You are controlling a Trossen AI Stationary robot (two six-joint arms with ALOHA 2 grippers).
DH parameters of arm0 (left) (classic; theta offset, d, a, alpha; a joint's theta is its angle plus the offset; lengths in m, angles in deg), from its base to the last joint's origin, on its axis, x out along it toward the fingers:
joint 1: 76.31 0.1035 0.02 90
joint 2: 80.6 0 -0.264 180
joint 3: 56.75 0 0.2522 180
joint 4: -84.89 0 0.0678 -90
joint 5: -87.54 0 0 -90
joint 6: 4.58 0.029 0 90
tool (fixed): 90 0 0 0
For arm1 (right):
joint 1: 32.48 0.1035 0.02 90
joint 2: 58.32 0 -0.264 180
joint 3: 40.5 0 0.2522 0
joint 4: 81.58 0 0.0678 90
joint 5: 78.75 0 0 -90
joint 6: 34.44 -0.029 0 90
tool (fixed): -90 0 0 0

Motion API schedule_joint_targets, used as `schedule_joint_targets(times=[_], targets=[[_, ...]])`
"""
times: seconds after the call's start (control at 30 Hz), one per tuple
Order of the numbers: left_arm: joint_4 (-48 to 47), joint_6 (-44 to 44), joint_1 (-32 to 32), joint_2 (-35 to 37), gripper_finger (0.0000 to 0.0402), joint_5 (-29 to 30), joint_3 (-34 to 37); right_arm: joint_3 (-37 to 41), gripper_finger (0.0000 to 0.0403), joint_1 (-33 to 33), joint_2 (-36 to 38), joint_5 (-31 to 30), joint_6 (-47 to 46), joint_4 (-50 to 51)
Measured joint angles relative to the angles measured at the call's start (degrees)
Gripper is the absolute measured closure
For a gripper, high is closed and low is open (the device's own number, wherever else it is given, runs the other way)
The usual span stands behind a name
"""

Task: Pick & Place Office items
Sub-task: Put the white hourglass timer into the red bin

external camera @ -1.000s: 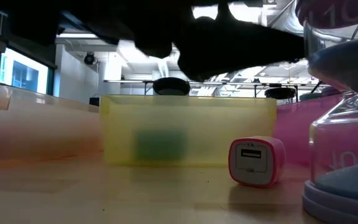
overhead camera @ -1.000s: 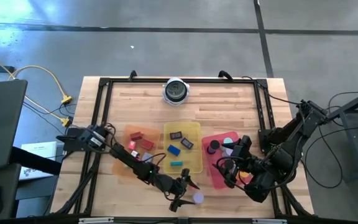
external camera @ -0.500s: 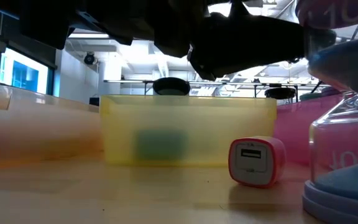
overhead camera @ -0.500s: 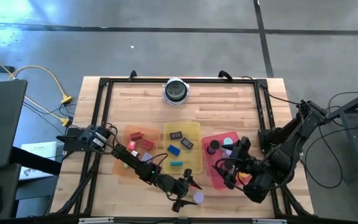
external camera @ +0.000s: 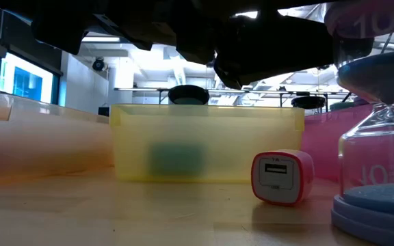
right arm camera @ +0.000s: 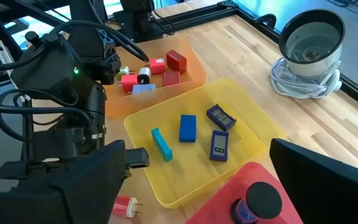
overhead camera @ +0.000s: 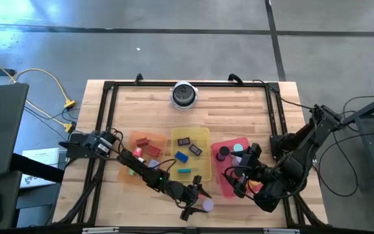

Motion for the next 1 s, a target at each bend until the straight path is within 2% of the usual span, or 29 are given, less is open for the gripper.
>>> schedule_joint_targets(times=[0.47,0.6,1.0], targets=[[0.3,-2.8,0.9,0.0,0.0132,-0.3,0.0,0.0,0.0014,0.0,0.0,0.0,0.2,0.0],[0.8,-1.1,0.9,0.0,0.0133,-0.3,-0.6,0.0,0.0014,0.0,0.0,0.0,0.3,0.0],[2.2,-1.4,1.3,-3.6,0.0133,-1.7,-3.8,0.0,0.0014,0.0,0.1,0.3,0.4,0.0]])
